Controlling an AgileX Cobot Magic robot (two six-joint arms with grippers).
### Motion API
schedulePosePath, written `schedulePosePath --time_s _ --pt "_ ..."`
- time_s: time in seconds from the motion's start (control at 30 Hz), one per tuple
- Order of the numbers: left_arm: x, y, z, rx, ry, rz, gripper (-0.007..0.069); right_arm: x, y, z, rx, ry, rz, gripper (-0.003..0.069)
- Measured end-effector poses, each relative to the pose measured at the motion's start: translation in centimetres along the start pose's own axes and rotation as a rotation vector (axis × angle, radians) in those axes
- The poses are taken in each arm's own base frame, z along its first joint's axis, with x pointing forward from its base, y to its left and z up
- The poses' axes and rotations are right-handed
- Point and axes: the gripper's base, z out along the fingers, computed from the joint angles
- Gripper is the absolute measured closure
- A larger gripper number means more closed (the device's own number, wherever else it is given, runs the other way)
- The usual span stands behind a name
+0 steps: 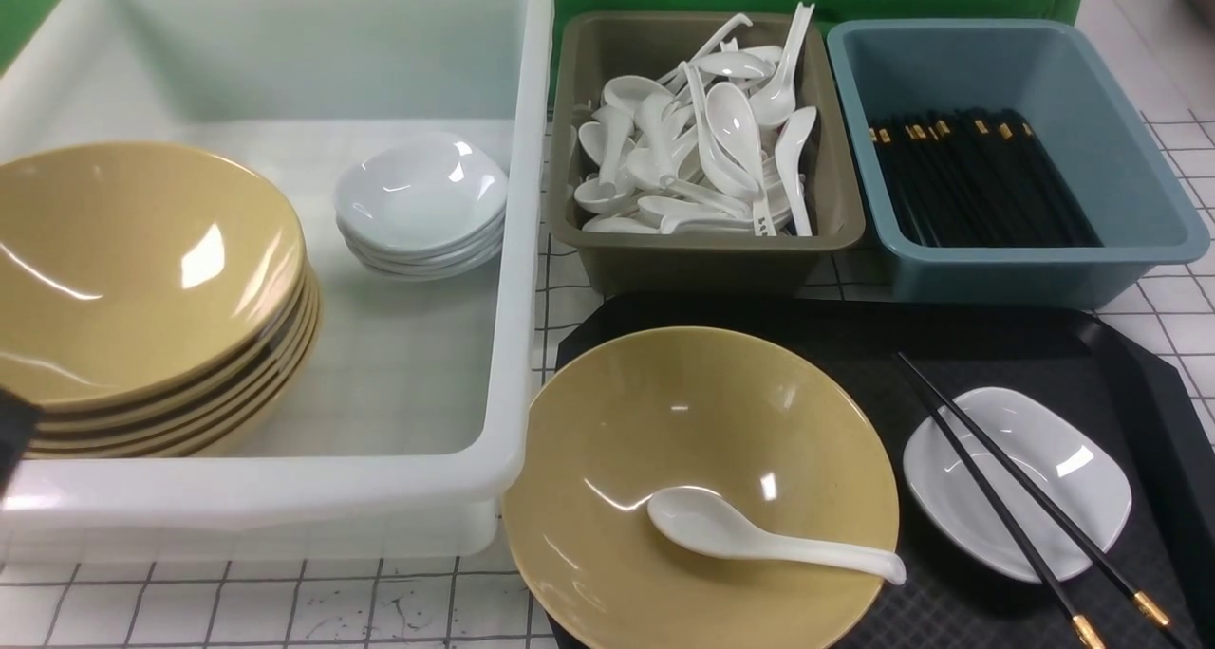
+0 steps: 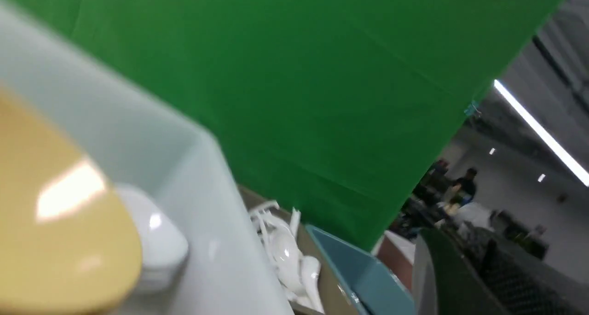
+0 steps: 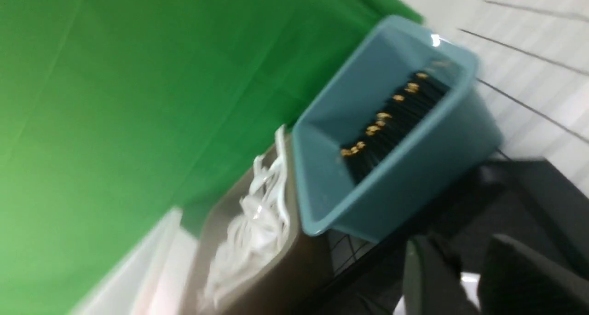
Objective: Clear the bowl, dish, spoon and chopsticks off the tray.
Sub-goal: Use the right arm to grab the chopsticks
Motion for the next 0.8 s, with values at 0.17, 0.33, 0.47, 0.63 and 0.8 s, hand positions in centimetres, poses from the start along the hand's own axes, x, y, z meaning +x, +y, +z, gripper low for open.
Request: schedulePosePath --time_s 0.17,0.33,0.47,0.63,0.8 --pt "-2.2 -0.8 3.8 -0.051 0.289 0.248 0.0637 -3.8 4.8 1.2 -0.010 0.235 -0.444 0.0620" --pt "-4.9 -1.2 8.4 -0.056 0.648 0.387 0.0637 -6.3 9.1 4.1 0.039 0.626 -0.809 0.0623" --pt "-6.3 -1.5 11.7 -0.012 0.832 0.436 0.0637 -6.5 10.7 7.1 0.093 0.883 -0.947 0.0623" --pt "-5.4 -3.5 15.7 0.177 1.074 0.563 0.0637 -4.7 10.6 11.0 0.148 1.096 -1.009 0.0619" --pt "-1.8 -6.6 18.7 0.361 1.257 0.709 0.0637 -1.3 9.1 14.9 0.197 1.265 -1.027 0.0539"
